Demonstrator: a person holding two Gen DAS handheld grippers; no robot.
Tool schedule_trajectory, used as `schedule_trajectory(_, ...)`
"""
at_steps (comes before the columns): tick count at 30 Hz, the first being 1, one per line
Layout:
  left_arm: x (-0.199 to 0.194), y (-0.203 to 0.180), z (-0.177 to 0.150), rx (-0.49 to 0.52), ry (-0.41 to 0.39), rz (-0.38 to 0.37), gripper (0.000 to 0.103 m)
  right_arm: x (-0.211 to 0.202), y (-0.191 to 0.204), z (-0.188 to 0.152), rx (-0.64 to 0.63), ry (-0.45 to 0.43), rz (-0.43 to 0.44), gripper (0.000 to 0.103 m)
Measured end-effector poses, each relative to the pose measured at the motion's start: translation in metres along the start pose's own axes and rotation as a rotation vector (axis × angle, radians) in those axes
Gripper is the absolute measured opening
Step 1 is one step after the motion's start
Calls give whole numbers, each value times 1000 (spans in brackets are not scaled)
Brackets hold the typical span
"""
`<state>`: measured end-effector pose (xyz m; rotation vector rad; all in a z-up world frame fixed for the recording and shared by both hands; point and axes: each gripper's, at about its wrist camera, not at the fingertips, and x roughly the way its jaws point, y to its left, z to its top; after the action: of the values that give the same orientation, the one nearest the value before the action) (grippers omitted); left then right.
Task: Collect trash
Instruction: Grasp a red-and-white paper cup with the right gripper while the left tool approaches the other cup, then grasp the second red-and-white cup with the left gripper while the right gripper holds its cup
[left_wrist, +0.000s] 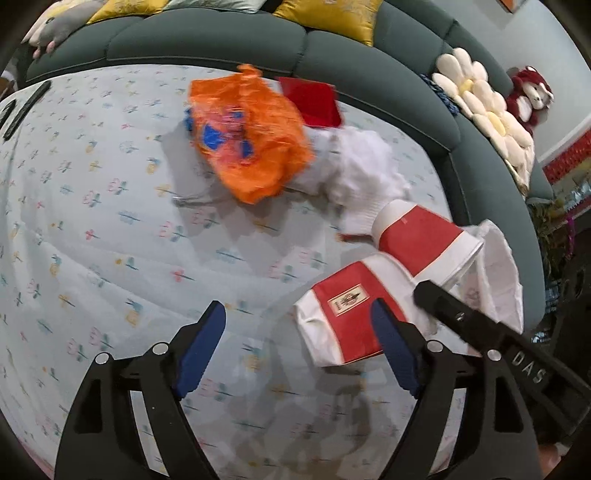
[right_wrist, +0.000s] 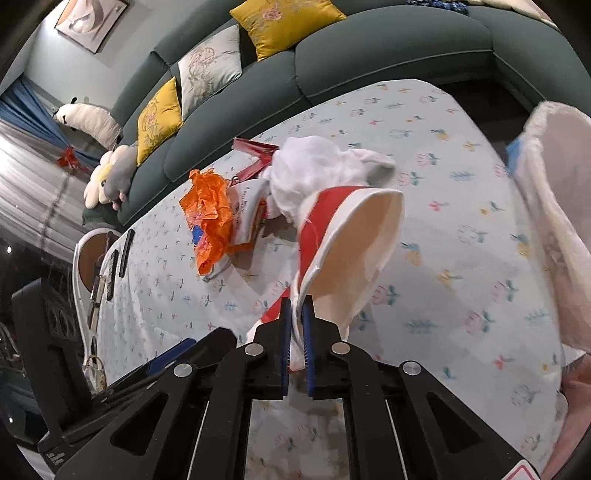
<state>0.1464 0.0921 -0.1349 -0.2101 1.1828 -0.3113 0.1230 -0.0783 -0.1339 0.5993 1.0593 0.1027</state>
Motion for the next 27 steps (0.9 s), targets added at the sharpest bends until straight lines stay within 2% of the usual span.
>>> schedule_trajectory(4, 2, -18, -9, 49, 7, 8, 77, -12, -17, -10, 16, 29, 2, 8)
schedule_trajectory(5, 3, -21, -11, 52, 12, 6, 77, -13, -21, -12, 23, 34, 3, 13)
schedule_trajectory(7, 4, -23, -18, 56, 18, 17, 77, -16, -27, -15, 38, 24, -9, 15)
schedule_trajectory(13, 5, -26, -27, 60, 27, 55, 77, -13, -51, -14, 129, 23, 14, 16)
schedule_trajectory(17, 2, -30, -31, 58, 24, 65, 78, -16, -57, -12, 138, 6, 14, 5)
schedule_trajectory(22, -1, -48, -43, 52, 15, 100, 90, -32, -60, -13, 100, -23, -32, 4)
schedule_trajectory(27, 8, -75, -56, 54, 13, 154, 91, -55, -69, -16, 78, -58, -69, 4)
